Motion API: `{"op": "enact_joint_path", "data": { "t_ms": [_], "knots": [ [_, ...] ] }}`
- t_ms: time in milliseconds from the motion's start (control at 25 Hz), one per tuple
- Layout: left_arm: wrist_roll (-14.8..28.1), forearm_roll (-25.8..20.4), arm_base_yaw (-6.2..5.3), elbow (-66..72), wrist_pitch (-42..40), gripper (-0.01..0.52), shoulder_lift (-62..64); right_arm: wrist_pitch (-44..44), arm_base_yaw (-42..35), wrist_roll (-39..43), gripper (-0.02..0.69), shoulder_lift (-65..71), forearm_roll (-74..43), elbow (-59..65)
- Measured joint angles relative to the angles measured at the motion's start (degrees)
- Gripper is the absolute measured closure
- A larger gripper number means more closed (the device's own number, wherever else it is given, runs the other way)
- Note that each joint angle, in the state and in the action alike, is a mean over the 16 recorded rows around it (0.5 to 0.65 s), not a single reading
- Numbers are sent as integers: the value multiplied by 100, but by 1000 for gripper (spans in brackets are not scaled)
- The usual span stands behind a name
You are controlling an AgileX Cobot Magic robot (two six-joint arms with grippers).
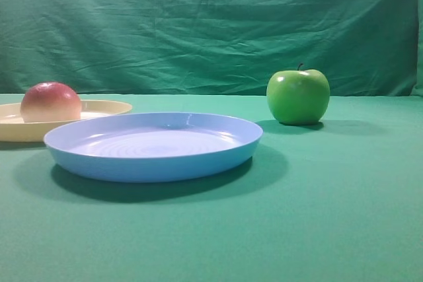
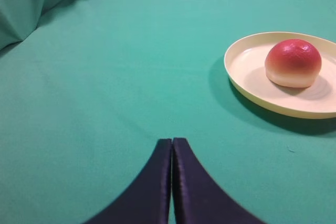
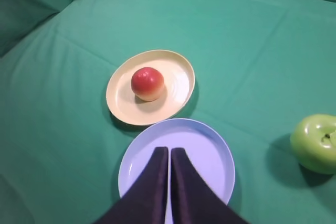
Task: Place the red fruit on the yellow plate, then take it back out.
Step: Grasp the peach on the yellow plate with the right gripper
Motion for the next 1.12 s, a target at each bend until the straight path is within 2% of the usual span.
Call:
{"op": "enact_joint_path", "data": {
  "t_ms": [360, 560, 760, 1120],
  "knots": [
    [0, 0, 0, 0, 0, 514, 0, 33, -29, 912, 665, -1546, -971, 695],
    [0, 0, 0, 0, 0, 514, 0, 54, -326, 1538, 665, -2305, -1664, 1009],
    [0, 0, 0, 0, 0, 514, 0, -217, -990, 1914, 665, -3023, -2121, 1571],
    [0, 0, 0, 0, 0, 514, 0, -1373, -2578, 1840, 665, -4287, -2273, 3222]
  ]
}}
